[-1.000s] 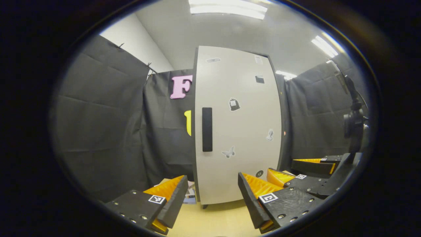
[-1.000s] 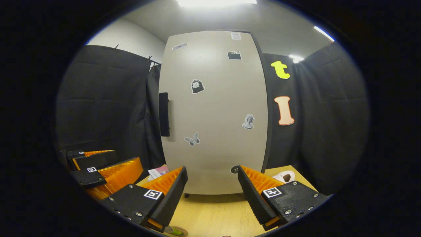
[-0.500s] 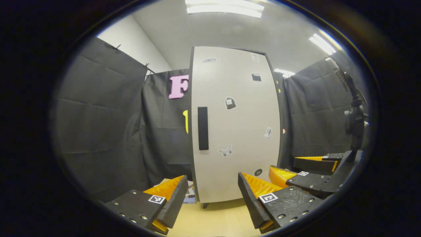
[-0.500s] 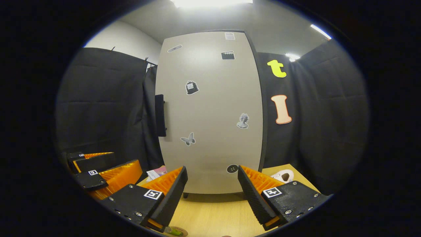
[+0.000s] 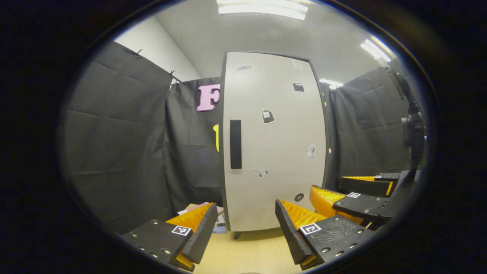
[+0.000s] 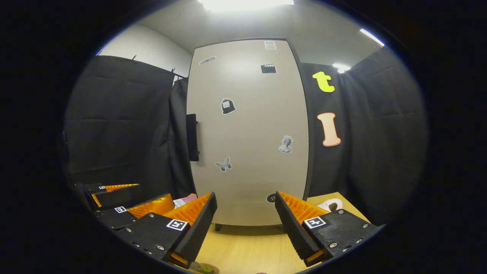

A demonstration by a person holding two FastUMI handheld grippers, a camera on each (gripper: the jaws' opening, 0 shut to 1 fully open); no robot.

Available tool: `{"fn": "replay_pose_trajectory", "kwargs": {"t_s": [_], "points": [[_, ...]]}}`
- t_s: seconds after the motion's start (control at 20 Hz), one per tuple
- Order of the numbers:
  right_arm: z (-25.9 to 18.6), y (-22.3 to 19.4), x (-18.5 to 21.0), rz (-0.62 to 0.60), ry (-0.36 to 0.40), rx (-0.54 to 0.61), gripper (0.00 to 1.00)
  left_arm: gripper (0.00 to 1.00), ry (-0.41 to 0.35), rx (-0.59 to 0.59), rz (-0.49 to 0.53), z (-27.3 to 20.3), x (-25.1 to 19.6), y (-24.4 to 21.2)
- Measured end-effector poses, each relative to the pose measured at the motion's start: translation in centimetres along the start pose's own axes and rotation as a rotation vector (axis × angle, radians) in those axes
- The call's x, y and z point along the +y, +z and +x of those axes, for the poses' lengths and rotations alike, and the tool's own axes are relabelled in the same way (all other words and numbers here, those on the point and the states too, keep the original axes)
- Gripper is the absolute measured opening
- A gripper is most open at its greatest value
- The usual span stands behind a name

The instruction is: Open the cabinet door with the right hand, grasp the bottle in the cabinet with the left hand and place it on the coaster, then close the cabinet door with the right hand.

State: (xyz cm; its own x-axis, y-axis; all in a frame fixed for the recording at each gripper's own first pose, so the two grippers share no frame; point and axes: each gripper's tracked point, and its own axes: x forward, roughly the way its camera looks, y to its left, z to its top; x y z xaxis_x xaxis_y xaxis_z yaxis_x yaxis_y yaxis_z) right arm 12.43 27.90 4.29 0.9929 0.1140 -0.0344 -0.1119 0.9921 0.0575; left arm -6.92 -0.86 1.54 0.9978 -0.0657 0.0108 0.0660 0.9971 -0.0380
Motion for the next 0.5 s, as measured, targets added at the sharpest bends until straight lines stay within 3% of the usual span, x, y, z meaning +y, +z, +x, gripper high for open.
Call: {"fn": "replay_pose_trajectory", "kwargs": {"t_s": [0.15,0.5], "points": [[0.12,0.25,0.15,0.001,0.001,-0.002,0.95,0.87,0.006,0.006,0.005,-0.10,0.31,-0.06],[0.14,0.36,0.90,-0.011,0.013,0.005,0.95,0.91,0.007,0.009,0.014,-0.47,0.42,0.07]]}}
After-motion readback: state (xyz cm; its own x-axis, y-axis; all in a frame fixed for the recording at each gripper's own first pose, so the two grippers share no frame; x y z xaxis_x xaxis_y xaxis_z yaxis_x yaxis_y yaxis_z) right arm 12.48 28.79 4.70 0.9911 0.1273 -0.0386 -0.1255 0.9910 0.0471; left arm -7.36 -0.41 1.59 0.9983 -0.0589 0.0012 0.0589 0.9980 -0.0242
